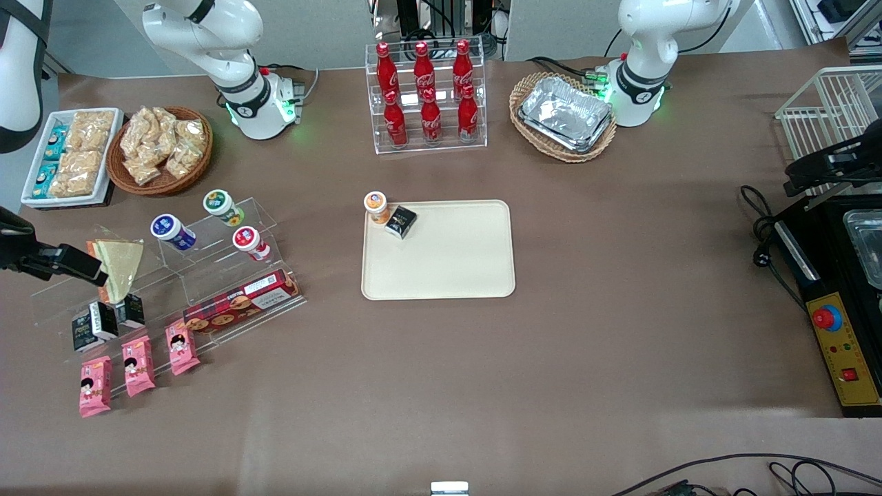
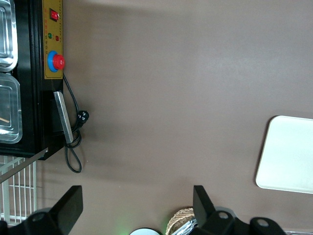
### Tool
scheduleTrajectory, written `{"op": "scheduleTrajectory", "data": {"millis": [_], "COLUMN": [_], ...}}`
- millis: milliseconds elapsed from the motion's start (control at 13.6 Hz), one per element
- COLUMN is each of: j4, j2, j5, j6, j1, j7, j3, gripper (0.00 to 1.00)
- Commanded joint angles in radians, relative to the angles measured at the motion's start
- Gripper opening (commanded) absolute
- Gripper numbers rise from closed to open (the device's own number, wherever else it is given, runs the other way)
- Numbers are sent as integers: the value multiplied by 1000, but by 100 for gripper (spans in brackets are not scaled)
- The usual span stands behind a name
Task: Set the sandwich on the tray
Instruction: 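Lower the right gripper over the wrapped sandwich standing in the acrylic rack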
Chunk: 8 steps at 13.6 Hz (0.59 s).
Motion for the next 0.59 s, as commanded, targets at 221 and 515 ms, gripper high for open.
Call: {"op": "scheduleTrajectory", "data": {"millis": [221,515], "j4": [-132,-302], "j2": [-126,-238], "j5": [2,2], "j6": [-22,50], "j1": [-51,-94], "j7": [-138,-163], "j3": [-17,-32], "gripper": [100,100]}}
